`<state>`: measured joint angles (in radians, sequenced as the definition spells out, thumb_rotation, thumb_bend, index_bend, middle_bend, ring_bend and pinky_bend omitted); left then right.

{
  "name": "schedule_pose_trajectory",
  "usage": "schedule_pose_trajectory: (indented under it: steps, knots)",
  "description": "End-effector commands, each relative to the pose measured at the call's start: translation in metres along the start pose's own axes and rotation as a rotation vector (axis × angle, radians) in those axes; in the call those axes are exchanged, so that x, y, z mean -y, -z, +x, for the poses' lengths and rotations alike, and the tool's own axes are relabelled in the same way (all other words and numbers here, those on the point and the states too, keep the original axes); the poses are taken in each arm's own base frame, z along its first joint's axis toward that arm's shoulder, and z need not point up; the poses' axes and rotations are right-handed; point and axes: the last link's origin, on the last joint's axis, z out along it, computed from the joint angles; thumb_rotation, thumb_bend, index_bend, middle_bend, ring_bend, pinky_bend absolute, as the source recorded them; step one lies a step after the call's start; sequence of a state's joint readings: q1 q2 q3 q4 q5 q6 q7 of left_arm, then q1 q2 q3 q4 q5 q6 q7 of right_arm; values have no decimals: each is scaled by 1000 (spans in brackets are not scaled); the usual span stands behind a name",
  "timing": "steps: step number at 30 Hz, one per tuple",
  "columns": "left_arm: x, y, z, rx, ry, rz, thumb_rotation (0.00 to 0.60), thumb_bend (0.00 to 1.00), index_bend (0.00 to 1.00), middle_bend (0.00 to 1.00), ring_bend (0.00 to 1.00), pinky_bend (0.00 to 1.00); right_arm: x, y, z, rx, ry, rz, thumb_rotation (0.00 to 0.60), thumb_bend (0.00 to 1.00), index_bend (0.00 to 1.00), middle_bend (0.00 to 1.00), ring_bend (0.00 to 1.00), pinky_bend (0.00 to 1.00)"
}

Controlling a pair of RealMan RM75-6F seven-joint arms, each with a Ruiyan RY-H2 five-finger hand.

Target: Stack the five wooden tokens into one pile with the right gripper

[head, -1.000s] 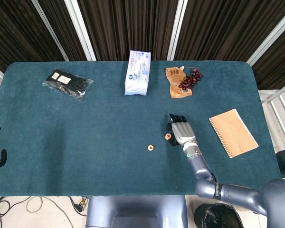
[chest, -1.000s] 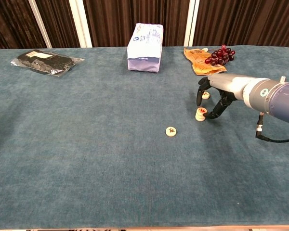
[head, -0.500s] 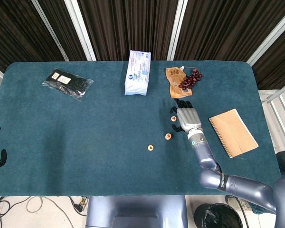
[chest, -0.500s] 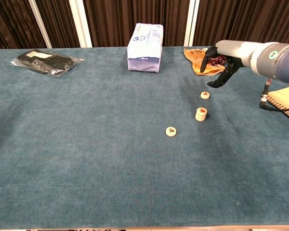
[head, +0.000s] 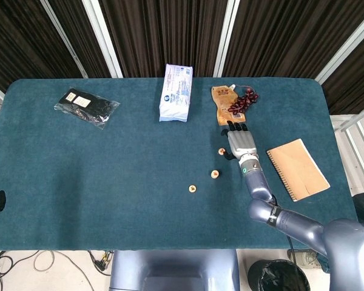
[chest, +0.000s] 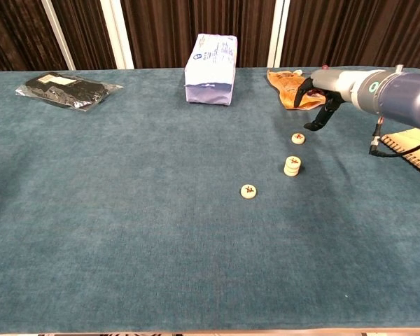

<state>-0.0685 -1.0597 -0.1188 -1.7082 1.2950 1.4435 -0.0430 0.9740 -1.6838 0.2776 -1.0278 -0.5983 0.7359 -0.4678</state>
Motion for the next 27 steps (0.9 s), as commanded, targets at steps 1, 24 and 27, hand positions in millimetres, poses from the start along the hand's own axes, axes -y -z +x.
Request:
schedule_pose_trajectory:
  steps: [1, 24, 27]
  knots:
    - [0, 0, 0, 1, -1, 2, 600, 483, 147, 0, 0, 0, 4, -5, -10, 12, -6, 11, 600, 417, 294, 0, 0, 0]
    - [1, -1, -1, 8, 2, 6, 600, 483, 148, 0, 0, 0, -7, -12, -31, 6, -13, -17, 600, 416, 453, 0, 0, 0]
    - [1, -1, -1, 8, 0, 5, 600, 482, 148, 0, 0, 0, -8, -11, -32, 9, -7, -16, 600, 416, 463, 0, 0, 0]
